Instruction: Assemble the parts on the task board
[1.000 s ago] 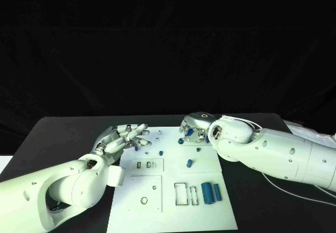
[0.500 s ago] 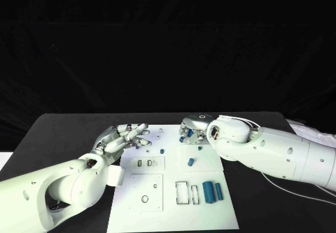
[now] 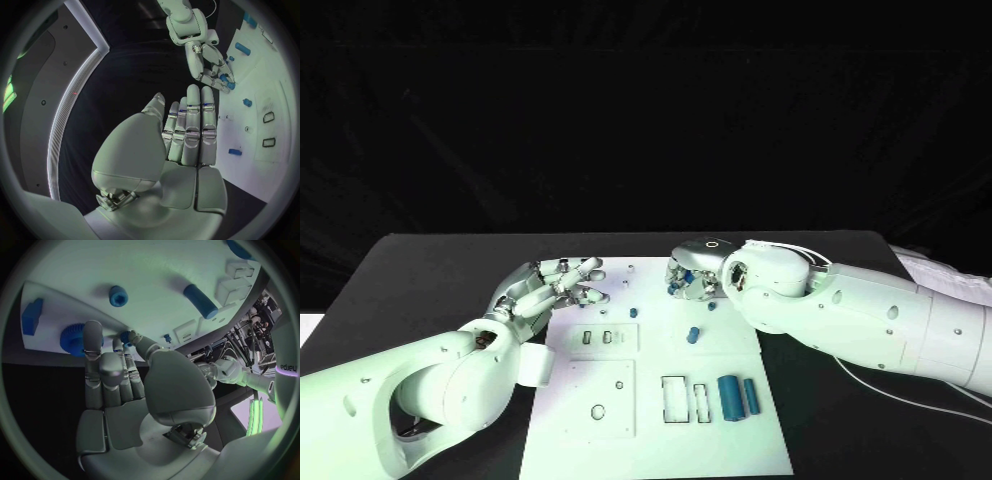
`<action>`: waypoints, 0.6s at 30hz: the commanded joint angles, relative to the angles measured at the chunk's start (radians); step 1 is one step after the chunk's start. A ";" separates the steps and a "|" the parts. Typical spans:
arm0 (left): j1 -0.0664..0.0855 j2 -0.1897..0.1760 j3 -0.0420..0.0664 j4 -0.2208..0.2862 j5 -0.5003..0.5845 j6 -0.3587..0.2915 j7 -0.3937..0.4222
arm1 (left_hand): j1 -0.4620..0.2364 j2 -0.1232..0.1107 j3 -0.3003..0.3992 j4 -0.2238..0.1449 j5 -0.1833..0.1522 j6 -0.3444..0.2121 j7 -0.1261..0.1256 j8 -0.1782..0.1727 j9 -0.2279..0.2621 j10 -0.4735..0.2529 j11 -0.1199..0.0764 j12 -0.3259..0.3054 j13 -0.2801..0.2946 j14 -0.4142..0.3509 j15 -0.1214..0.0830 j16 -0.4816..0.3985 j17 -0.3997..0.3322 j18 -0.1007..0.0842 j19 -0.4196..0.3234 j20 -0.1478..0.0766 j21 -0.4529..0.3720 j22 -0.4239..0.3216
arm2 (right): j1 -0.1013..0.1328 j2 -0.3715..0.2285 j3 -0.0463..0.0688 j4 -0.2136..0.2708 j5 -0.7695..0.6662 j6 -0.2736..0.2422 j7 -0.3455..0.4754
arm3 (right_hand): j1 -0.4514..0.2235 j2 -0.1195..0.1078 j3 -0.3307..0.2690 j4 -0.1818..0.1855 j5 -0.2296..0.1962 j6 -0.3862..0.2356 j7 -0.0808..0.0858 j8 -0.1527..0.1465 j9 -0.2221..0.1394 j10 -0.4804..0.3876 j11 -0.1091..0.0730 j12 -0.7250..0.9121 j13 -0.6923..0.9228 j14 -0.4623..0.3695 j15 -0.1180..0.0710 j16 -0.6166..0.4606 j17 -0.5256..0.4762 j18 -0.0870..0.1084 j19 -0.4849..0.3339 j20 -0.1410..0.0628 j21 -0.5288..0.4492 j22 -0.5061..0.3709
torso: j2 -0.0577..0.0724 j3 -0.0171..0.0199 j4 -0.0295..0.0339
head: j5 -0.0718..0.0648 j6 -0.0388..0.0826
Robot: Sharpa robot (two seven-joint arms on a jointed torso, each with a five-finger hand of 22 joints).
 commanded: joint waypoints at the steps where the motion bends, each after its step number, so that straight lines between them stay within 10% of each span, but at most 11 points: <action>1: 0.001 0.002 0.001 0.001 -0.006 0.022 0.000 | -0.010 -0.002 -0.007 0.001 -0.005 -0.001 0.006 -0.005 -0.001 -0.004 0.006 -0.004 -0.001 -0.003 0.005 -0.001 0.001 0.010 0.000 0.002 0.002 -0.001 | 0.000 0.003 0.000 -0.004 -0.013 0.021 0.007 | 0.011 0.000 0.010 0.003 -0.007 0.012 -0.001 0.004 0.002 0.013 0.000 0.000 0.001 0.031 -0.004 0.008 0.006 0.006 -0.003 -0.001 0.013 0.011 | 0.002 -0.0007 0.0023 | -0.002 0.000; 13: 0.001 0.002 0.001 0.001 -0.006 0.025 -0.007 | -0.010 -0.002 -0.008 0.001 -0.006 -0.001 0.006 -0.006 -0.001 -0.004 0.007 -0.004 -0.001 -0.003 0.006 -0.002 0.002 0.010 0.000 0.002 0.001 -0.001 | 0.000 0.014 -0.001 -0.017 -0.016 0.015 0.007 | 0.036 0.031 0.066 0.028 -0.069 0.078 -0.017 0.021 0.014 0.073 -0.018 0.004 0.003 0.039 -0.019 0.078 0.089 -0.011 0.029 -0.011 0.123 0.145 | 0.005 -0.0018 0.0056 | -0.004 -0.006; 18: 0.001 0.001 0.001 0.001 -0.006 0.026 -0.011 | -0.009 -0.002 -0.008 0.000 -0.006 -0.002 0.006 -0.007 -0.001 -0.005 0.007 -0.006 -0.001 -0.004 0.006 -0.002 0.004 0.010 0.000 0.003 0.001 -0.001 | 0.000 0.013 -0.002 -0.009 -0.013 -0.080 0.010 | 0.038 0.038 0.078 0.039 -0.071 0.094 -0.019 0.024 0.021 0.093 -0.023 0.004 0.004 0.039 -0.025 0.095 0.107 -0.017 0.039 -0.015 0.157 0.186 | 0.006 -0.0023 0.0066 | -0.004 -0.005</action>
